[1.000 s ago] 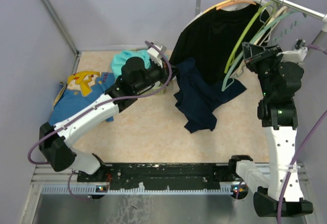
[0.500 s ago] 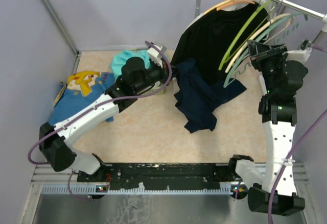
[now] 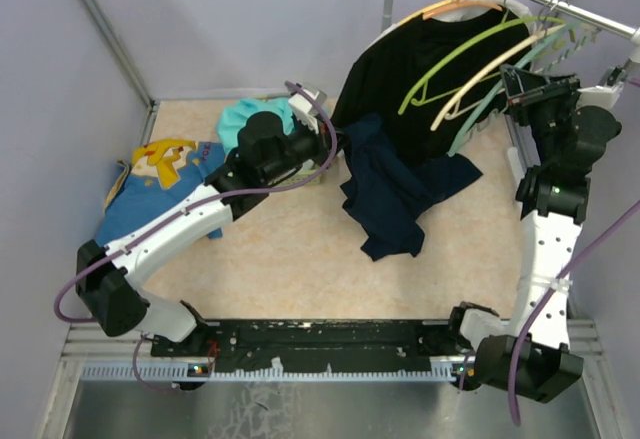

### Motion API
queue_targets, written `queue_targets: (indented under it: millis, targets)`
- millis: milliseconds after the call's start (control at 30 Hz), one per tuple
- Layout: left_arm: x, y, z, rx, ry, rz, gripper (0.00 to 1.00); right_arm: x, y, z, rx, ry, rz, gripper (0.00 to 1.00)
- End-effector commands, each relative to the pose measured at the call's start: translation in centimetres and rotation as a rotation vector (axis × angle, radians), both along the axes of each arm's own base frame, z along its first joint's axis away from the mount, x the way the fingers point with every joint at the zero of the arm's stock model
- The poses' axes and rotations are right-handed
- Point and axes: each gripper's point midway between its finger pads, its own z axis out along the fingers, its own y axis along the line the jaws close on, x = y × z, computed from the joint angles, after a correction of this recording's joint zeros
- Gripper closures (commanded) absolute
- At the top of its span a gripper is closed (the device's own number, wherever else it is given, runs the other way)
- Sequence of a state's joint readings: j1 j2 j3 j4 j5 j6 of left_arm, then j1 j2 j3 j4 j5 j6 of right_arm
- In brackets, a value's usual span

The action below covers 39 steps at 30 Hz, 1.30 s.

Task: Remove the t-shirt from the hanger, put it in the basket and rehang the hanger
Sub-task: Place the hanger on the clothesline, then place the T-shirt in the bin.

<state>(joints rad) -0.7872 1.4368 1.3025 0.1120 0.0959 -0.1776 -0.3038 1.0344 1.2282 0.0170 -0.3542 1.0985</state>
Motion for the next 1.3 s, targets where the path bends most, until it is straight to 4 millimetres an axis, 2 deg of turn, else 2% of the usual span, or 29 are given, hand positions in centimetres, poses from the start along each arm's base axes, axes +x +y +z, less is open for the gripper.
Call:
queue_targets:
  millis: [0, 167, 333, 500, 633, 700, 767, 800, 900, 967, 1067, 1200, 1267]
  targets:
    - [-1.8, 0.7, 3.7, -0.051, -0.109, -0.062, 1.0, -1.0, 0.2, 4.5, -0.033, -0.148, 0.043, 1.0]
    - [-4.5, 1.4, 6.8, -0.077, -0.205, -0.151, 1.0, 0.0, -1.0, 4.7, -0.001, -0.149, 0.05, 1.0]
    - [-5.6, 4.3, 10.0, -0.075, -0.271, -0.084, 1.0, 0.9, -1.4, 4.0, 0.02, -0.131, 0.06, 1.0]
    - [-4.7, 7.7, 12.6, -0.049, -0.288, 0.074, 1.0, 1.4, -1.9, 3.4, 0.025, -0.12, 0.059, 1.0]
    - [-2.6, 11.4, 15.4, -0.062, -0.292, 0.284, 1.0, 1.2, -1.8, 2.9, 0.016, -0.105, 0.059, 0.99]
    - [-1.0, 13.2, 17.3, -0.076, -0.299, 0.396, 1.0, 1.0, -1.8, 2.6, -0.003, -0.088, 0.049, 0.86]
    - [-0.1, 14.5, 20.7, -0.103, -0.344, 0.461, 1.0, 0.7, -1.7, 1.9, -0.019, -0.069, 0.038, 0.74]
    - [0.5, 14.8, 21.7, -0.107, -0.365, 0.486, 1.0, 0.4, -1.6, 1.8, -0.025, -0.068, 0.037, 0.68]
    - [1.6, 15.9, 25.3, -0.136, -0.458, 0.564, 1.0, -0.2, -1.5, 1.1, -0.048, -0.058, 0.027, 0.58]
    - [3.1, 16.4, 26.6, -0.143, -0.499, 0.624, 1.0, -0.5, -1.3, 0.7, -0.058, -0.045, 0.028, 0.5]
    - [4.5, 17.7, 28.6, -0.141, -0.555, 0.724, 1.0, -0.8, -0.9, 0.3, -0.067, -0.038, 0.046, 0.45]
    - [5.2, 19.8, 30.5, -0.157, -0.636, 0.856, 1.0, -1.5, -0.6, 0.6, -0.103, -0.034, 0.047, 0.36]
    - [5.5, 20.5, 31.3, -0.173, -0.684, 0.888, 1.0, -1.8, -0.3, 0.9, -0.119, -0.044, 0.054, 0.35]
